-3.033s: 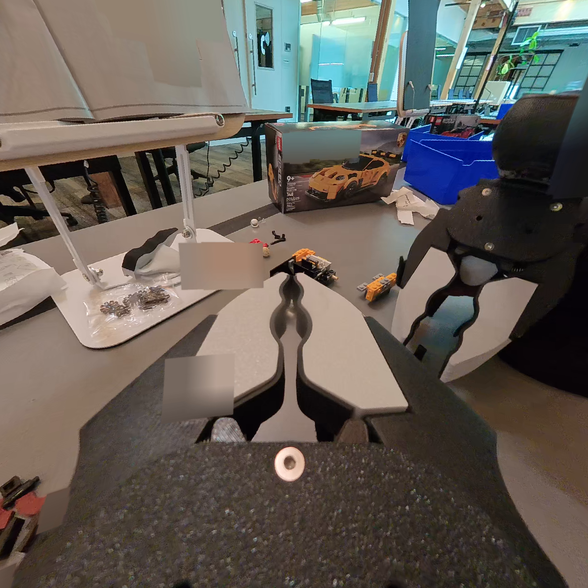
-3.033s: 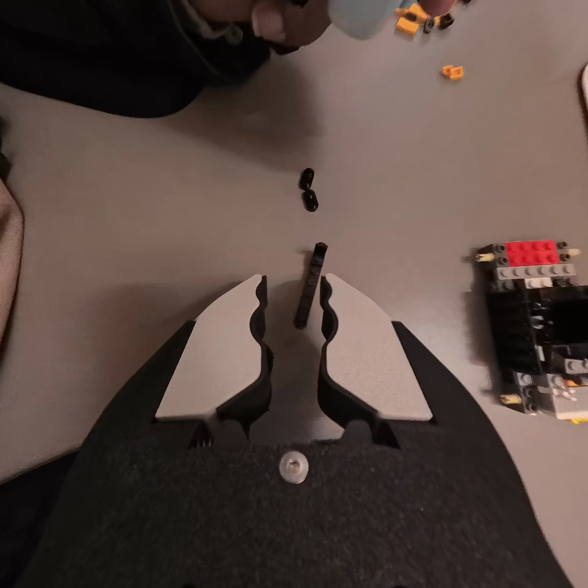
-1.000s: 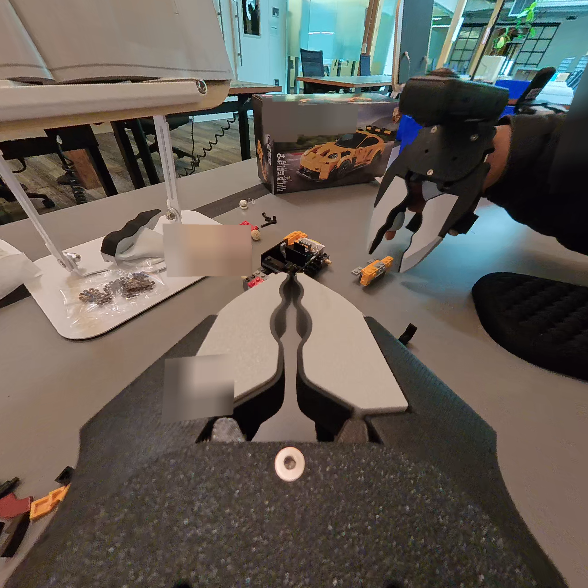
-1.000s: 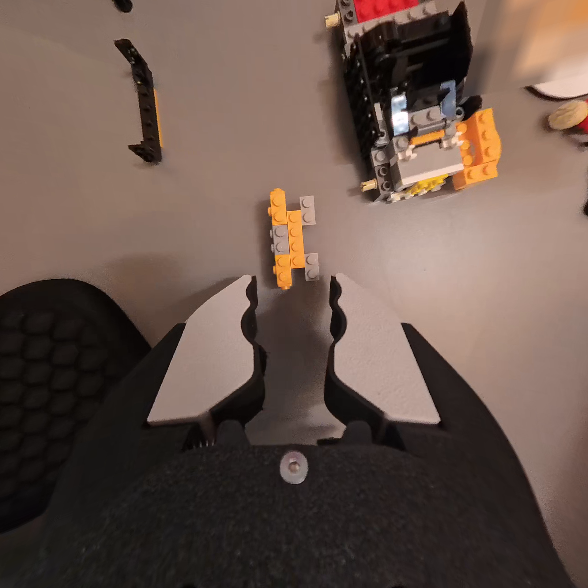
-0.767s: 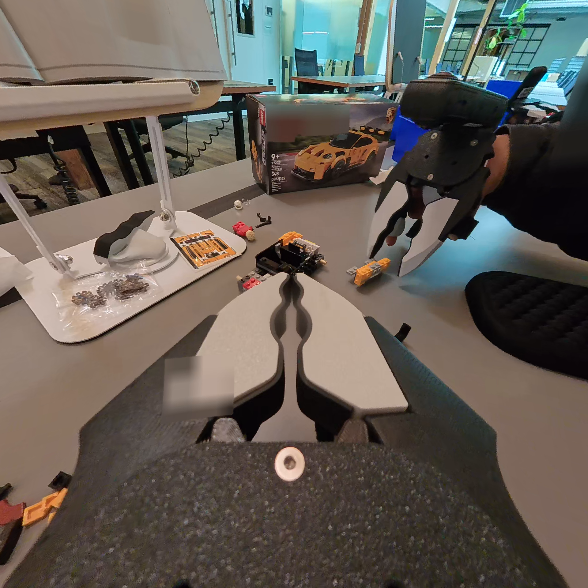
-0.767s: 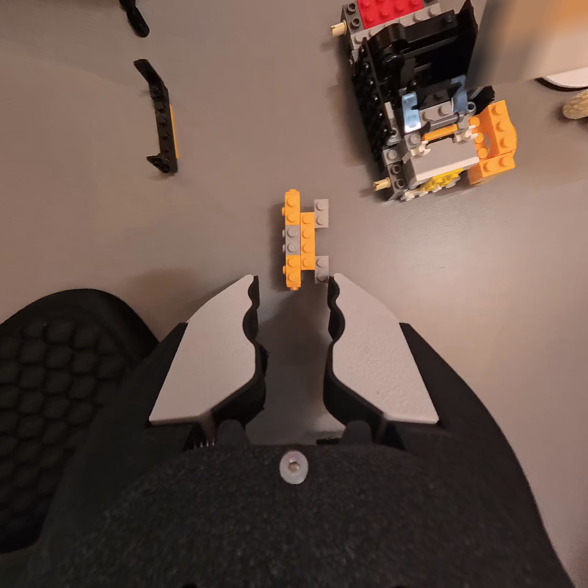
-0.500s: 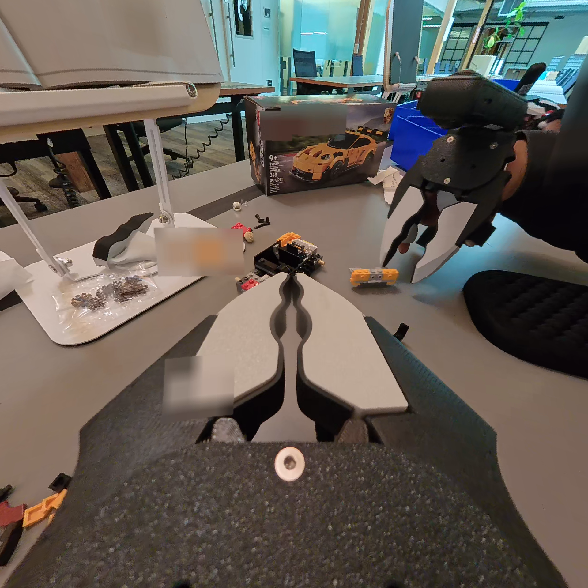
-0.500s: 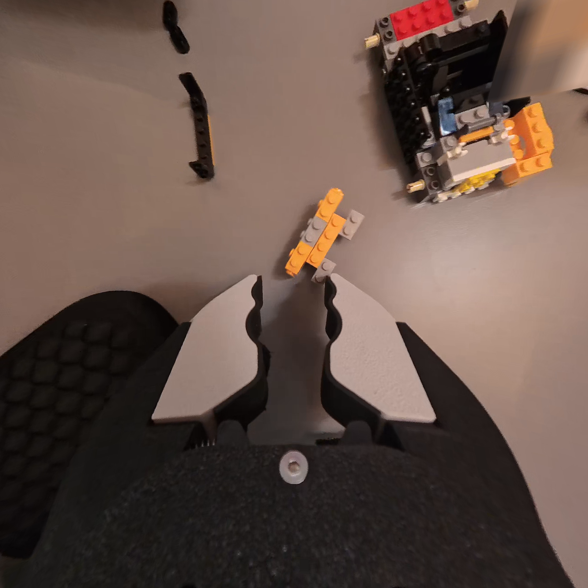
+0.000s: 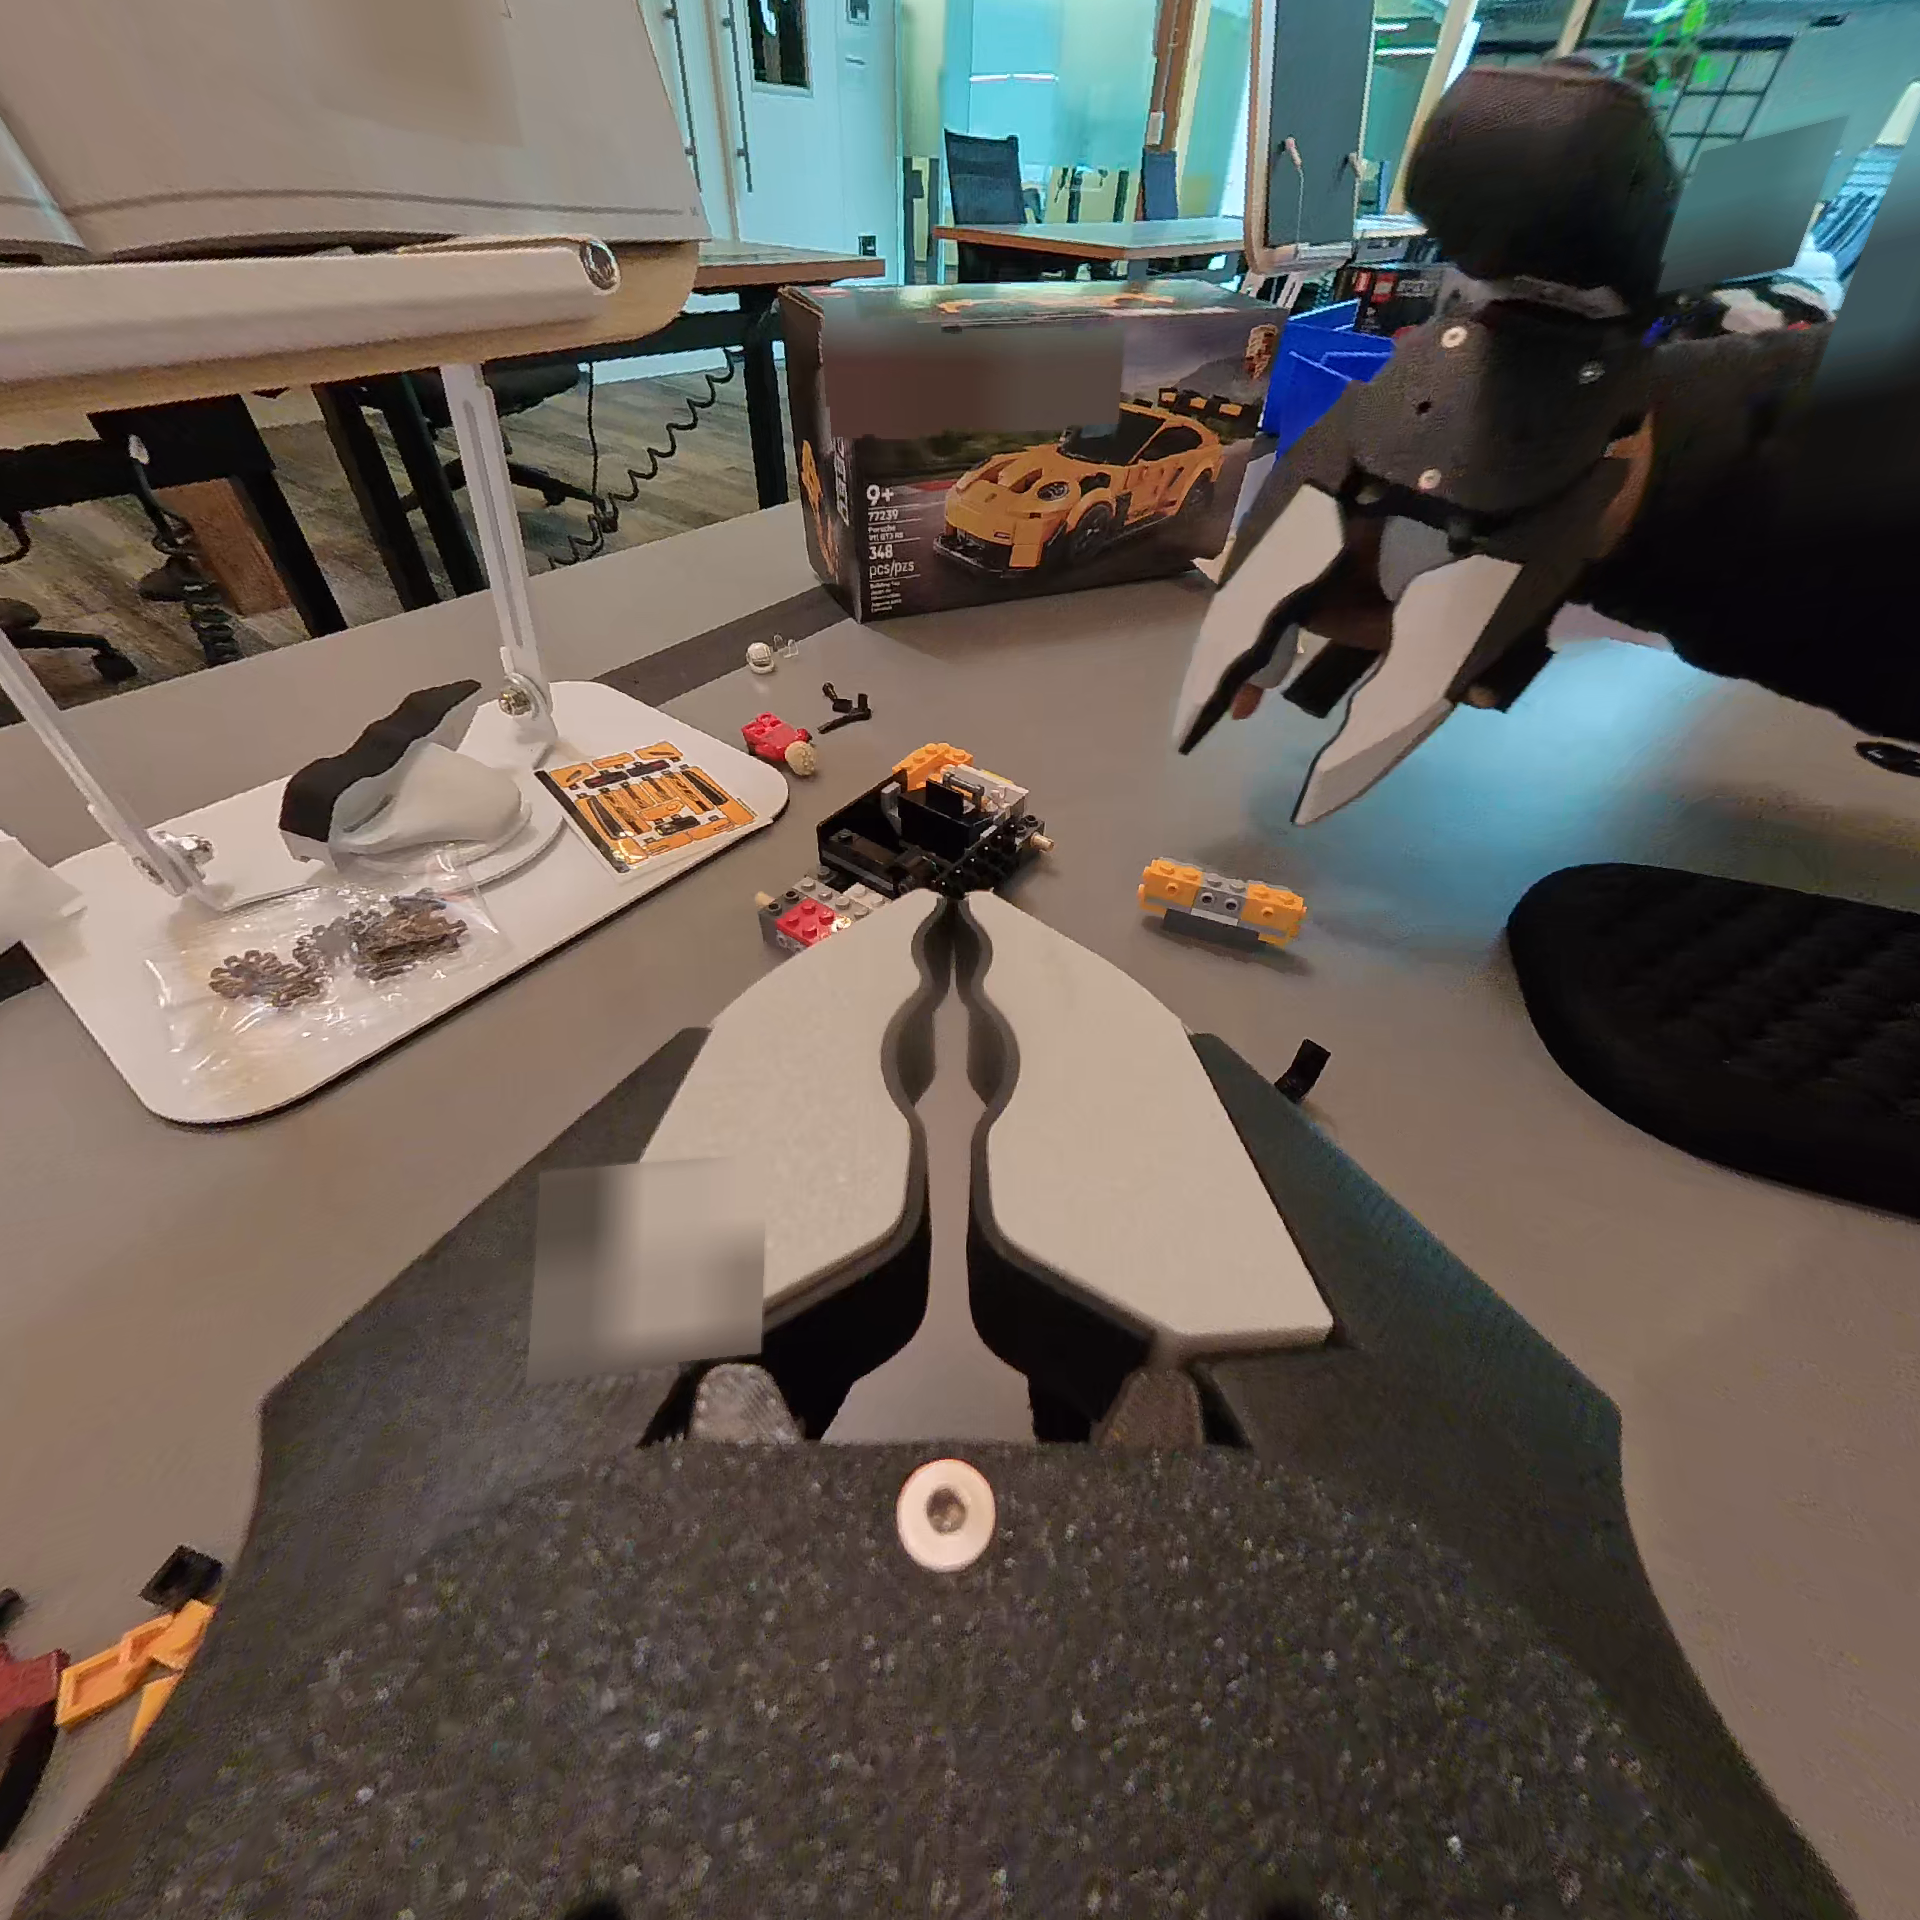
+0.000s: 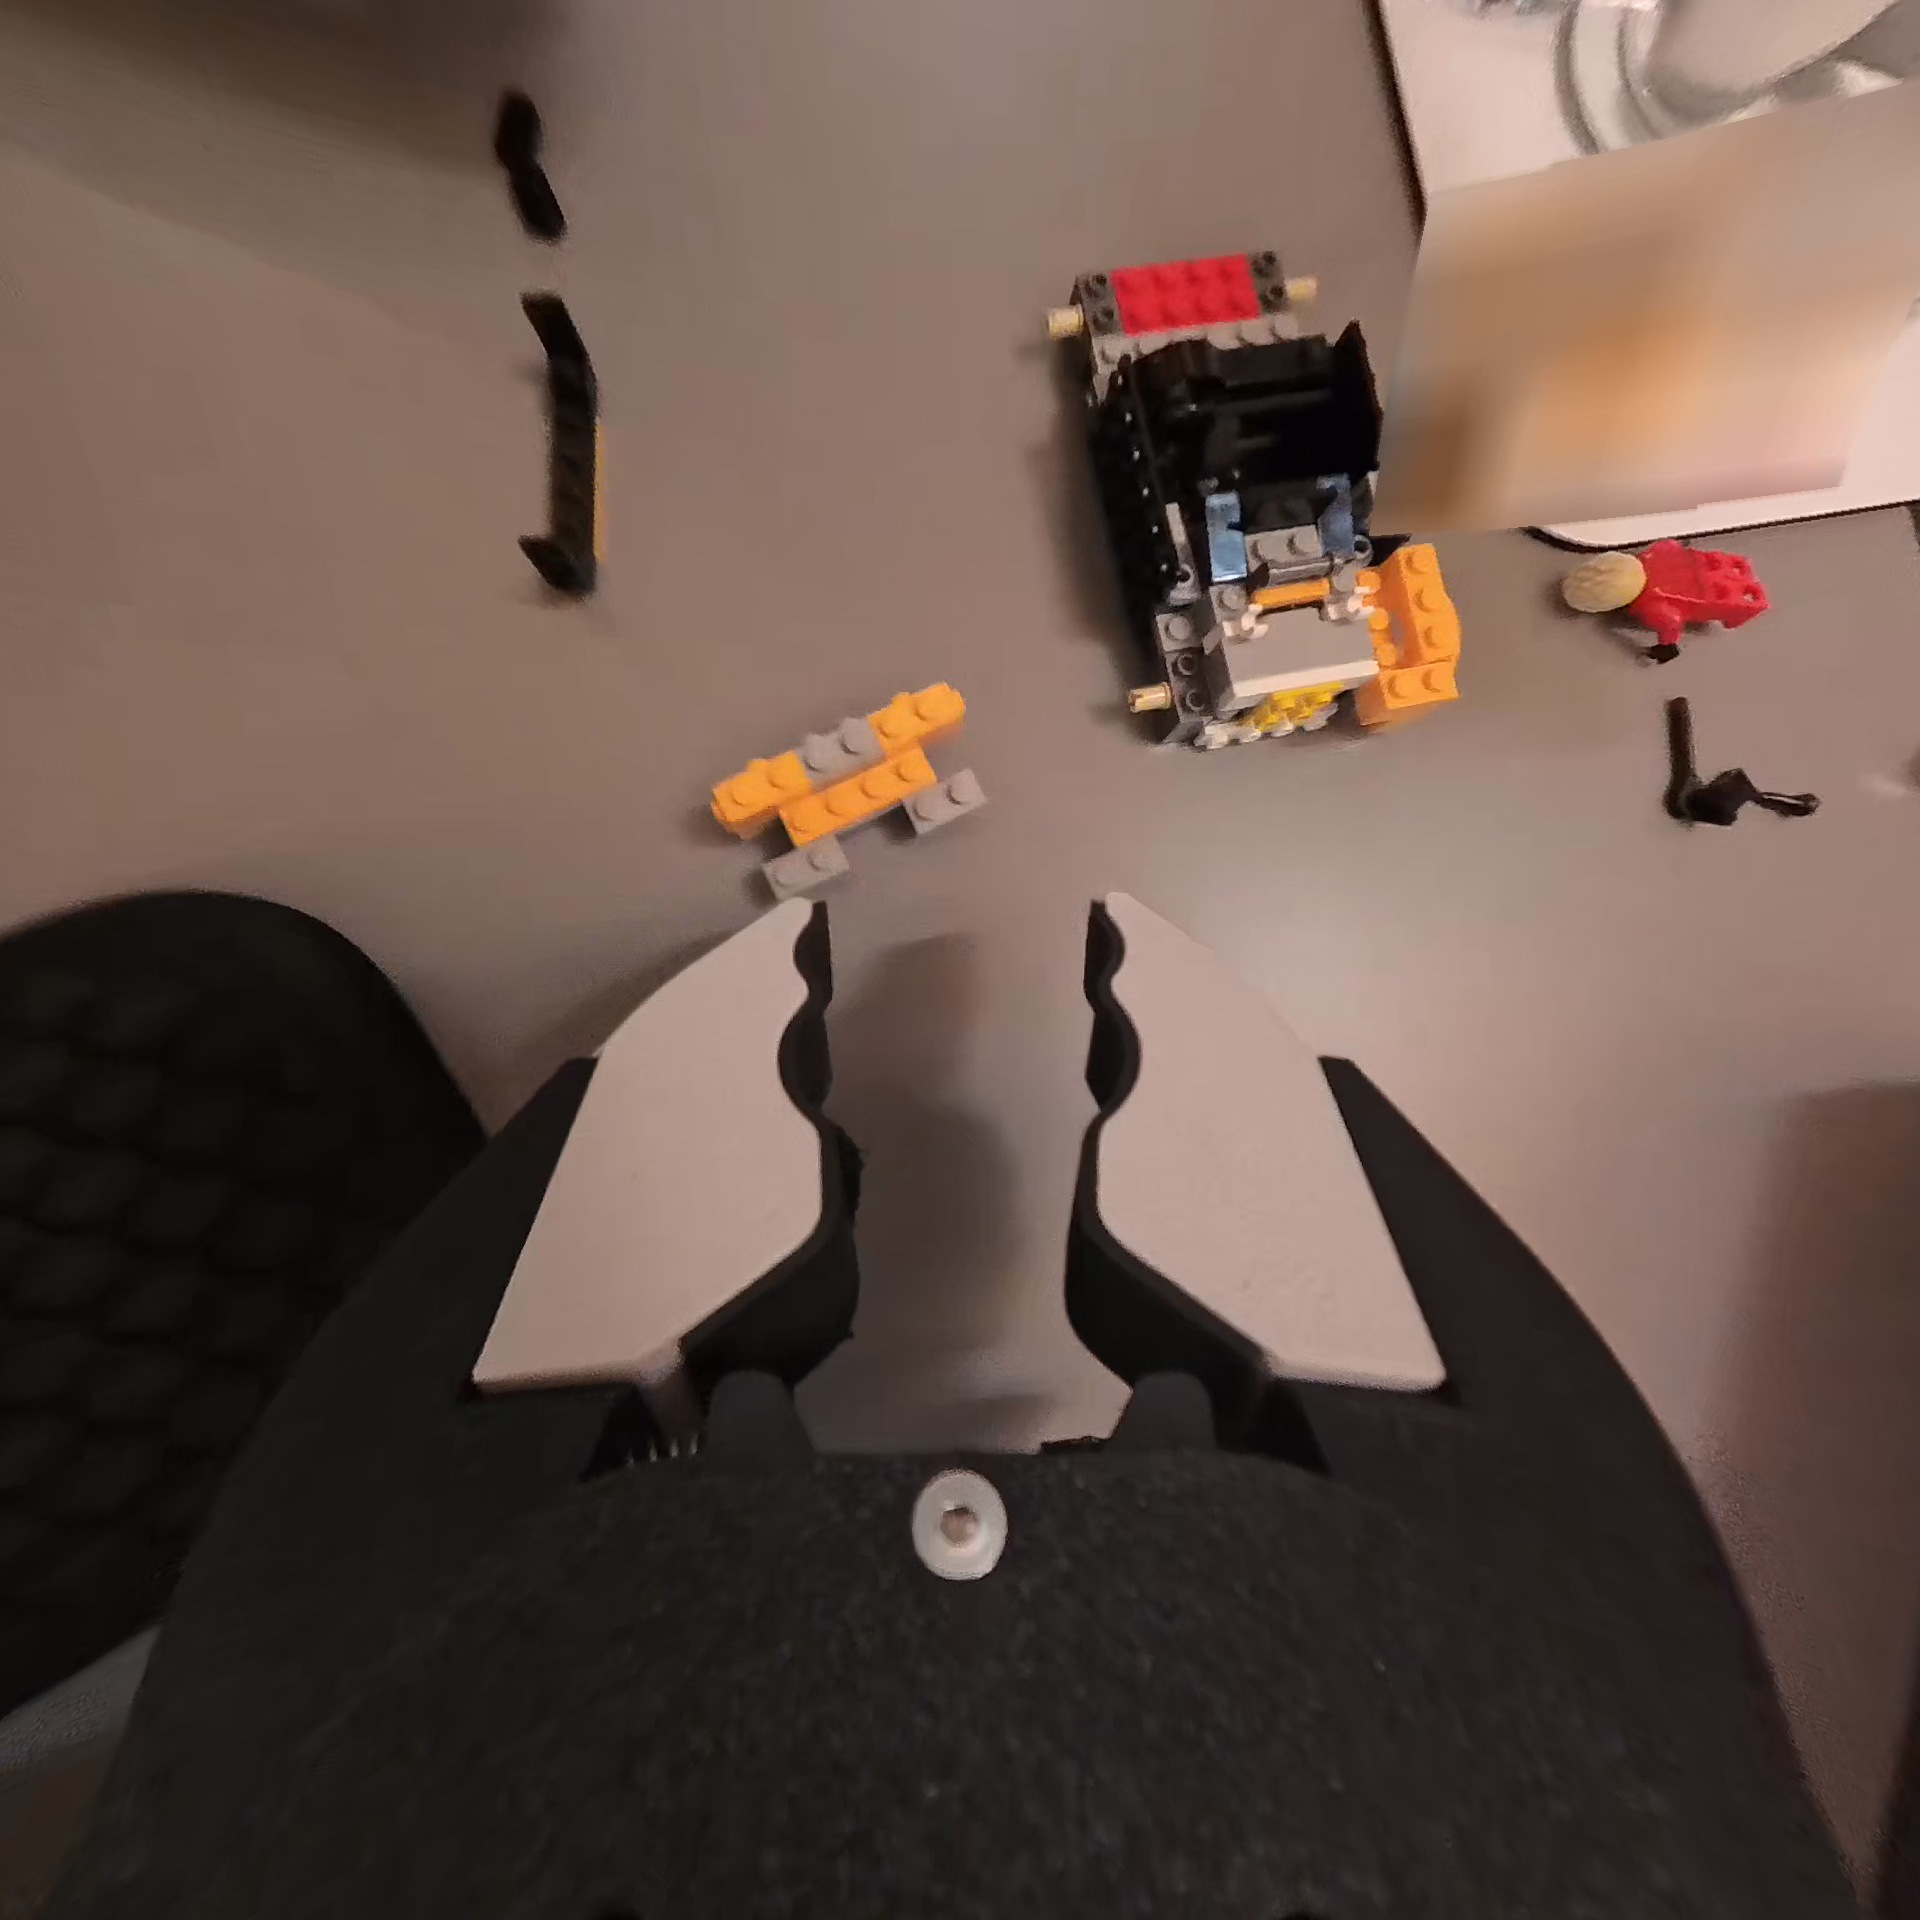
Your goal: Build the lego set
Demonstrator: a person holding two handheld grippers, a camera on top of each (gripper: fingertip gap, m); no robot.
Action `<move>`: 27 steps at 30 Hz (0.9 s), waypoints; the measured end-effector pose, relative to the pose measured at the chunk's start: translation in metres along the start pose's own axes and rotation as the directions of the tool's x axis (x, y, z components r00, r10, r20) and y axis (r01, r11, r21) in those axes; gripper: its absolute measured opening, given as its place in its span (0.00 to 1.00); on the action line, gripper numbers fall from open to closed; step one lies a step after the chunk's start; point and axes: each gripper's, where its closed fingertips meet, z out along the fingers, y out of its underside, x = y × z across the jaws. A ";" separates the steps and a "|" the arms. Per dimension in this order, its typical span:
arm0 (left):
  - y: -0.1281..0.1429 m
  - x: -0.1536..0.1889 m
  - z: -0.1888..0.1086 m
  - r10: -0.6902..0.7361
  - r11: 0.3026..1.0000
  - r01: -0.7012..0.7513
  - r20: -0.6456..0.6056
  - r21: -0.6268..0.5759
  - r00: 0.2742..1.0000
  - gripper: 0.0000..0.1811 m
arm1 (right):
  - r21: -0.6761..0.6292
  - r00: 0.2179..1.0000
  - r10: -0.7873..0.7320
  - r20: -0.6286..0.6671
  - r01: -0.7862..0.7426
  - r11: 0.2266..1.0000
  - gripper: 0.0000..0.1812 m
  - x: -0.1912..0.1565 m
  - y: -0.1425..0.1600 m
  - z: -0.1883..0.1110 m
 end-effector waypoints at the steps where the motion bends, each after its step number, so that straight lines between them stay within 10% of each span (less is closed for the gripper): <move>1: 0.001 0.000 0.000 0.001 1.000 -0.001 0.001 -0.002 1.000 0.00 | -0.026 1.000 -0.020 0.014 0.021 0.999 0.27 0.003 0.003 0.004; 27: 0.008 -0.001 0.003 -0.028 0.999 0.027 -0.014 -0.027 1.000 0.00 | -0.079 0.990 -0.090 0.106 0.099 0.992 0.38 -0.006 0.002 0.029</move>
